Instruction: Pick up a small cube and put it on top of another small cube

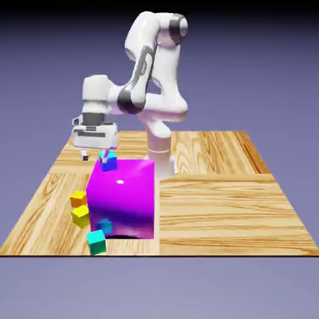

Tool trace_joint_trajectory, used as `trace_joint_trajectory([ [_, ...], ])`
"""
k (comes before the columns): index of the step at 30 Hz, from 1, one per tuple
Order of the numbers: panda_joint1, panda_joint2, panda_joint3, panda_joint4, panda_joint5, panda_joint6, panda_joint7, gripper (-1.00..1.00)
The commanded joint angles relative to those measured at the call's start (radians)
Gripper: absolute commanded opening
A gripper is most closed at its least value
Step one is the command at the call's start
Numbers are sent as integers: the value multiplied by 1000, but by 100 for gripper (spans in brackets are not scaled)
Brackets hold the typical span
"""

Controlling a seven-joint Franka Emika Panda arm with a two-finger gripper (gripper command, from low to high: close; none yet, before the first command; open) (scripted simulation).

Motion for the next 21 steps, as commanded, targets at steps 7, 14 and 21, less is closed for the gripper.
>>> trace_joint_trajectory([
  [7, -222, 142, -37, 14, 287, -194, -23, 0],
  [14, -372, 285, -38, 16, 591, -360, 9, 0],
  [21, -522, 428, -38, 18, 896, -525, 40, 0],
])
